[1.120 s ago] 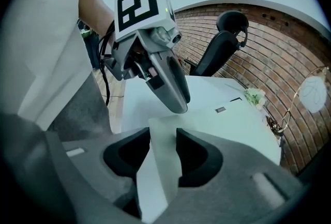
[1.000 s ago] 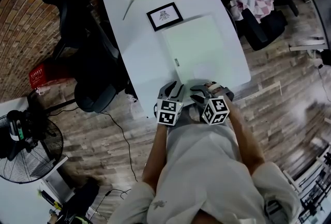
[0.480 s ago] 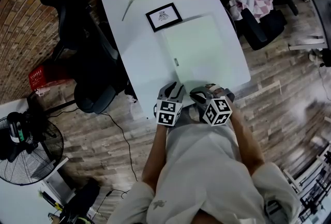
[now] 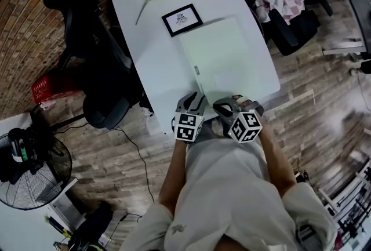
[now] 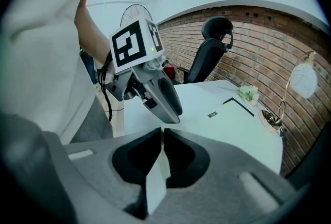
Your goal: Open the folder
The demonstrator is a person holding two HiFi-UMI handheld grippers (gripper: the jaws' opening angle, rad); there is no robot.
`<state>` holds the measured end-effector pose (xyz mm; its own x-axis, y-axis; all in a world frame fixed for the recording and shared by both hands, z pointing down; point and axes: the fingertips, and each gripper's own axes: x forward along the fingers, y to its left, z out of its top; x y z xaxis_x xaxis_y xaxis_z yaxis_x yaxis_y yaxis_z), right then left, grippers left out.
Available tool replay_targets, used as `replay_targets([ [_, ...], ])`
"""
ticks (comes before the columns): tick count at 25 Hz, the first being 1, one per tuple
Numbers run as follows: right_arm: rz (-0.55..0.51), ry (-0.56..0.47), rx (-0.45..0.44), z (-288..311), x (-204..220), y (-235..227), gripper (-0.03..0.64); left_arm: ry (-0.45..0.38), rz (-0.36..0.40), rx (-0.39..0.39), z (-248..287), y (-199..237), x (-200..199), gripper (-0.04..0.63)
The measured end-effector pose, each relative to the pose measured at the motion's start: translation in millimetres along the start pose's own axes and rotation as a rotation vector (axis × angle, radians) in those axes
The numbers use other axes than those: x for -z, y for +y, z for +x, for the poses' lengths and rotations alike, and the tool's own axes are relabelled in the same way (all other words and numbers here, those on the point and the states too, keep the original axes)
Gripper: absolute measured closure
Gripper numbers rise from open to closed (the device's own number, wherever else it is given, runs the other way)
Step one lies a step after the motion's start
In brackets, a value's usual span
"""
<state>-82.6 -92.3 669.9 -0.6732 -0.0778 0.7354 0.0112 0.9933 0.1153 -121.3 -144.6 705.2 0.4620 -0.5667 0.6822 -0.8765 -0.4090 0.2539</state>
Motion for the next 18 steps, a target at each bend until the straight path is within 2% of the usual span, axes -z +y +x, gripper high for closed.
replay_targets([
  [18, 0.038, -0.036, 0.072, -19, -14, -9, 0.603, 0.007, 0.024, 0.007, 4, 2, -4, 0.474],
])
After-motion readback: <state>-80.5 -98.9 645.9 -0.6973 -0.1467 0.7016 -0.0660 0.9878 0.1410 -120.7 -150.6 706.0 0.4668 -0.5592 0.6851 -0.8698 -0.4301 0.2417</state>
